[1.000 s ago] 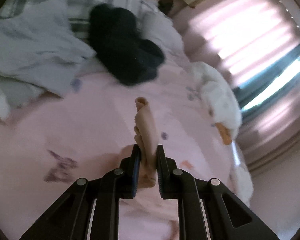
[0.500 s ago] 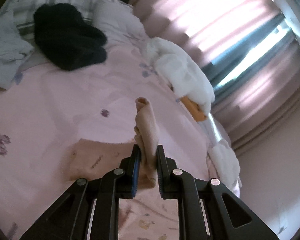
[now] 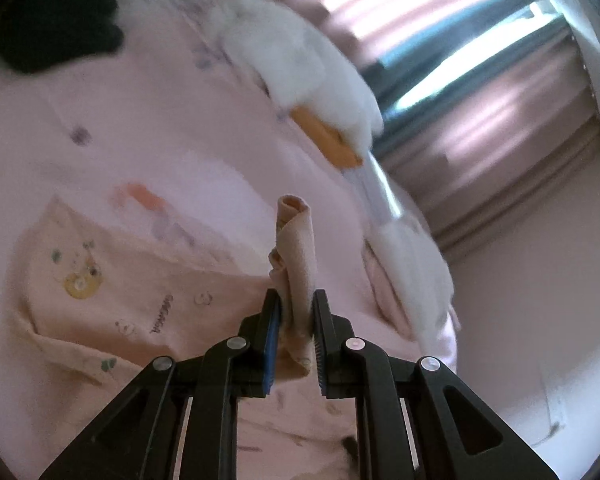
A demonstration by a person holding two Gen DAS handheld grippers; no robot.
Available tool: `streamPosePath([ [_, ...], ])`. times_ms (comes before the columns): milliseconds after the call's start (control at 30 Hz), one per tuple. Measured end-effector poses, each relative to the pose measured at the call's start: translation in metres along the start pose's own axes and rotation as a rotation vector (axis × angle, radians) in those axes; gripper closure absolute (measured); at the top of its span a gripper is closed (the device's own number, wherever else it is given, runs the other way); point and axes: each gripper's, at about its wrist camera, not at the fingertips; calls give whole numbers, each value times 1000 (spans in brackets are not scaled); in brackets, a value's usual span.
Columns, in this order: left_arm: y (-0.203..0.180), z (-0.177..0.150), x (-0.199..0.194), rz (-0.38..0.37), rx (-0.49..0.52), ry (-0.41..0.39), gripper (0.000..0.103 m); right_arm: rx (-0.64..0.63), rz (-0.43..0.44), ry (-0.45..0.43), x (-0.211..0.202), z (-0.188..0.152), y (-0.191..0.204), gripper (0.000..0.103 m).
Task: Fold small clothes
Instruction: 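Lift the held sleeve with the left gripper and carry it over the garment body, then lay the sleeve on the garment body and open the left gripper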
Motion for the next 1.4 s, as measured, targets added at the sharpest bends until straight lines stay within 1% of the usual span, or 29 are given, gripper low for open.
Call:
streamPosePath([
  [67, -8, -14, 25, -7, 17, 37, 90, -5, 2, 5, 1, 0, 1, 92],
  [100, -11, -19, 31, -8, 21, 46, 90, -3, 8, 6, 1, 0, 1, 92],
  [167, -14, -32, 53, -15, 33, 89, 90, 2, 16, 6, 1, 1, -1, 92],
  [233, -14, -44, 74, -1, 43, 136, 90, 3, 17, 7, 2, 1, -1, 92],
  [300, -12, -50, 87, 9, 37, 162, 90, -1, 15, 9, 2, 2, -1, 92],
  [367, -6, -54, 100, 0, 11, 190, 90, -3, 17, 10, 2, 2, -2, 91],
  [467, -5, -57, 109, -11, -7, 199, 90, -2, 18, 10, 3, 2, -2, 91],
  [600, -22, -59, 116, 11, 57, 204, 90, 7, 33, 11, 3, 3, -4, 91],
  [700, -37, -64, 117, -5, 109, 208, 90, 5, 32, 12, 3, 3, -4, 91],
  [800, -47, -67, 123, -30, 119, 228, 90, 6, 34, 12, 2, 2, -4, 91],
  [900, -56, -72, 133, 24, 163, 238, 90, 6, 34, 12, 3, 3, -4, 91],
  [967, -62, -79, 140, 26, 193, 258, 90, 7, 35, 12, 2, 3, -4, 91],
  [1100, -65, -92, 147, 7, 202, 303, 90, 10, 37, 12, 2, 3, -4, 91],
  [1200, -73, -98, 151, 53, 284, 321, 90, 14, 43, 13, 3, 3, -5, 91],
  [1233, -73, -97, 150, 76, 295, 331, 85, 18, 47, 14, 3, 3, -6, 91],
  [1267, -73, -98, 151, 84, 284, 355, 80, 21, 52, 15, 3, 3, -6, 91],
  [1300, -73, -98, 152, 67, 270, 375, 78, 22, 53, 15, 3, 3, -6, 91],
  [1400, -76, -96, 149, -19, 225, 427, 66, 22, 53, 15, 3, 2, -6, 90],
])
Point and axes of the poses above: each gripper's, at about its wrist camera, not at the fingertips, and x roughly the way its jaws point, y to its left, z to its top, and after that the axes turned 8 degrees about y, right-handed
